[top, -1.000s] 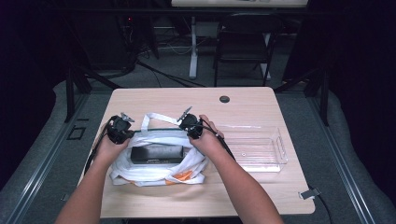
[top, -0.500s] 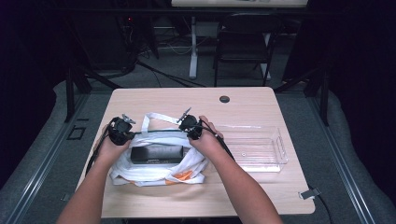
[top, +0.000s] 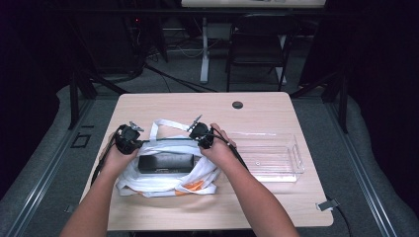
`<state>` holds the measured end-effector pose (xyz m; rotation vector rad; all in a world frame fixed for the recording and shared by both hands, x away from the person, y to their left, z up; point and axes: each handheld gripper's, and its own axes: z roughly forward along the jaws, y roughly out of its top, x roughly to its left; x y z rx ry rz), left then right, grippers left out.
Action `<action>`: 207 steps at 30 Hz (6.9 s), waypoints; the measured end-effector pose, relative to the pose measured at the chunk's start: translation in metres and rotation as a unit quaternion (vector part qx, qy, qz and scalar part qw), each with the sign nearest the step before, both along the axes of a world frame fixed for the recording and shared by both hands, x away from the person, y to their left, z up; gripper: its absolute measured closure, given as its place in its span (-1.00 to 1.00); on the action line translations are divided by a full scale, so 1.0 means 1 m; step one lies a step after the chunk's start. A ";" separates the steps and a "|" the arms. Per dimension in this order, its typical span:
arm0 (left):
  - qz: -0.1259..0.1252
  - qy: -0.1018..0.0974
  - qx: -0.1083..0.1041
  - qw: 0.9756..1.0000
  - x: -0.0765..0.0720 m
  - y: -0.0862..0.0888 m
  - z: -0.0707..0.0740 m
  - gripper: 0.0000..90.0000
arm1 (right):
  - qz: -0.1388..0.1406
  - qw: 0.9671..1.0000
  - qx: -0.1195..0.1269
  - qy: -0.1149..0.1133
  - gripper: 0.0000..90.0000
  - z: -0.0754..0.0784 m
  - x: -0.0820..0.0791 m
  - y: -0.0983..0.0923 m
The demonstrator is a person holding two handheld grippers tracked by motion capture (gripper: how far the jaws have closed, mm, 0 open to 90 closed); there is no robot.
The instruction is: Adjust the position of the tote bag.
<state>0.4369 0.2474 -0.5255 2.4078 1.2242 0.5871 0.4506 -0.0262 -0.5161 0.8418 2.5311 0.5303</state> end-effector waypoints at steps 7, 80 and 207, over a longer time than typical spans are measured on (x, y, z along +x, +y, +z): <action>-0.003 -0.002 0.005 1.000 -0.001 -0.001 0.001 0.96 | -0.004 1.000 0.009 0.000 0.83 0.001 -0.002 -0.001; 0.001 0.000 0.010 1.000 -0.002 -0.003 0.001 0.96 | 0.024 0.996 0.088 0.018 0.99 0.034 -0.084 -0.049; -0.317 0.092 0.084 0.940 -0.032 -0.057 0.026 -0.26 | -0.004 0.978 0.205 -0.030 0.36 0.046 -0.139 -0.104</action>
